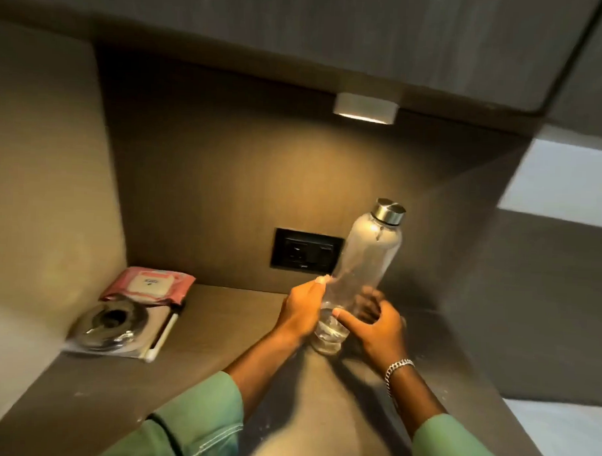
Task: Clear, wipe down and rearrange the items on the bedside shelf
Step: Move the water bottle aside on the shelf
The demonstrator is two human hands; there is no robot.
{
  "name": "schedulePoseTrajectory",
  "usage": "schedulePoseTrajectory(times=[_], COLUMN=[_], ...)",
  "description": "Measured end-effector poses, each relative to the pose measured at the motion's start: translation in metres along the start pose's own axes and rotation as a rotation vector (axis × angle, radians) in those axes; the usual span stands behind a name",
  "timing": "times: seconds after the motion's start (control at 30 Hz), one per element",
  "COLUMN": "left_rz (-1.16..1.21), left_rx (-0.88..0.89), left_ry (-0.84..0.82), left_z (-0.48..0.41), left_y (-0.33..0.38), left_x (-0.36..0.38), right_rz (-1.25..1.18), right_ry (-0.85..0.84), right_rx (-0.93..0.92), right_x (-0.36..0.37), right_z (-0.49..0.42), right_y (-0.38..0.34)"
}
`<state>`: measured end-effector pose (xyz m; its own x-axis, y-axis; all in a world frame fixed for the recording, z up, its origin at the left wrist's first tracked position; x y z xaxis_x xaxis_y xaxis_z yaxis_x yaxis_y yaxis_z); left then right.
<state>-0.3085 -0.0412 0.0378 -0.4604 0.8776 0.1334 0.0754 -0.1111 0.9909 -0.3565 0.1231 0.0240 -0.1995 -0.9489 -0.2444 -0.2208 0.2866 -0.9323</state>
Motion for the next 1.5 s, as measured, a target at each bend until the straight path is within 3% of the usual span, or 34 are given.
schedulePoseTrajectory(times=[0.23,0.4,0.57,0.77,0.9,1.1,1.27,1.33,1.5], left_rz=[-0.12,-0.052,0.118,-0.047,-0.194,-0.468,-0.405,-0.386,-0.438], left_rx=[0.067,-0.067,-0.218,-0.239,-0.207,-0.039,0.136,0.197,0.536], left_ry=[0.253,0.378,0.389,0.428,0.459,0.283,-0.078,-0.266,-0.598], left_z=[-0.052,-0.062,-0.065,-0.067,-0.042,0.004,0.069,0.112,0.224], left_y=[0.019,0.005,-0.009,-0.032,-0.041,-0.048,-0.057,-0.064,-0.07], left_x=[-0.129,-0.193,-0.214,-0.223,-0.219,-0.157,-0.019,0.043,0.157], right_rz=[-0.005,0.041,-0.006,-0.024,-0.115,-0.29,-0.14,-0.089,-0.109], right_ry=[-0.167,-0.253,-0.274,-0.252,-0.263,-0.103,0.277,0.411,0.721], right_rx=[-0.101,-0.11,-0.048,-0.022,0.093,0.353,0.282,0.309,0.458], right_x=[0.148,0.215,0.247,0.249,0.24,0.134,-0.049,-0.124,-0.292], right_z=[0.01,0.035,0.036,0.044,0.058,0.095,0.137,0.165,0.248], right_y=[-0.056,-0.068,-0.061,-0.046,-0.031,0.011,0.047,0.065,0.131])
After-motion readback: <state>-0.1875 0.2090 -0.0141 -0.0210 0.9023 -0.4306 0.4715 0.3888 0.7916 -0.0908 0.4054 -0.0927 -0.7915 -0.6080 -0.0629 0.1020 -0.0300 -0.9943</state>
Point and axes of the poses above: each hand's wrist, its own z-axis away from the middle knuckle, its own x-axis out of the palm, y = z × x, the point moved 10 cm from there along -z, towards the middle knuckle, and after that the axes turned 13 degrees about y, right-handed, at the moved point
